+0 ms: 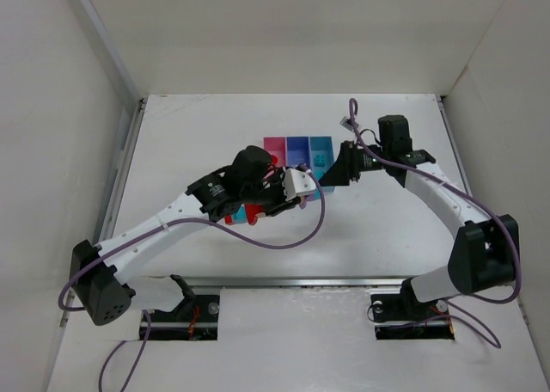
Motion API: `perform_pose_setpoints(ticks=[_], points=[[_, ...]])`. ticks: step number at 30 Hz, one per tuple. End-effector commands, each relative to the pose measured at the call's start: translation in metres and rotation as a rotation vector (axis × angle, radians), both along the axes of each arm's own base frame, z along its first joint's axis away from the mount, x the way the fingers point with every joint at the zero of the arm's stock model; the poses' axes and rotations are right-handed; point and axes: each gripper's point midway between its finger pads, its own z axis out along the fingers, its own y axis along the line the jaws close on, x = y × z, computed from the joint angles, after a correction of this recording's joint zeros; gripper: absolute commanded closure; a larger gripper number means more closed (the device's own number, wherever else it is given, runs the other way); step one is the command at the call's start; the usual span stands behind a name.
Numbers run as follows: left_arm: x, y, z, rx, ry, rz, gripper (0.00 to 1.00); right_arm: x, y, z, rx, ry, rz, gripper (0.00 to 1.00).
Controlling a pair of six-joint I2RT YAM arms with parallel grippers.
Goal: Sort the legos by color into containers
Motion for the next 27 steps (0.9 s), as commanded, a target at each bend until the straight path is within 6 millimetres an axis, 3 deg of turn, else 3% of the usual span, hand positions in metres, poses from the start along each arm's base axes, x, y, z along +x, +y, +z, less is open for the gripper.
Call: perform_pose_setpoints(ticks=[1,2,6,8,13,15,18,23,24,27], points=[[0.001,-0.008,0.025,-0.088,-0.063,-0.013,1.00,0.000,0.013,0.025,0.049,-0.101,0.070,0.34],[0.001,-0.008,0.025,-0.088,-0.063,-0.013,1.00,0.001,0.013,0.025,0.044,-0.094,0.059,0.45],[0.001,-0.008,0.025,-0.088,-0.063,-0.013,1.00,0.003,0.013,0.024,0.038,-0.096,0.050,0.62],[0.001,-0.007,0.024,-0.081,-0.057,-0.013,1.00,0.003,0.013,0.024,0.038,-0.096,0.050,0.66],[-0.002,0.000,0.005,-0.036,-0.024,0.010,1.00,0.009,0.007,0.013,-0.001,-0.073,0.000,0.92],[0.000,0.006,-0.012,0.002,-0.003,0.039,1.00,0.013,0.002,0.007,-0.015,-0.064,-0.027,1.00],[0.009,0.014,-0.021,0.012,0.033,0.091,1.00,0.020,-0.012,-0.005,-0.059,-0.060,-0.085,1.00],[0.018,0.034,-0.059,0.096,0.091,0.155,1.00,0.028,-0.037,-0.019,-0.085,-0.029,-0.171,1.00],[0.018,0.034,-0.059,0.097,0.091,0.155,1.00,0.029,-0.040,-0.019,-0.086,-0.028,-0.180,1.00],[0.012,0.044,-0.095,0.191,0.104,0.107,1.00,0.031,-0.041,-0.020,-0.091,-0.029,-0.187,1.00]])
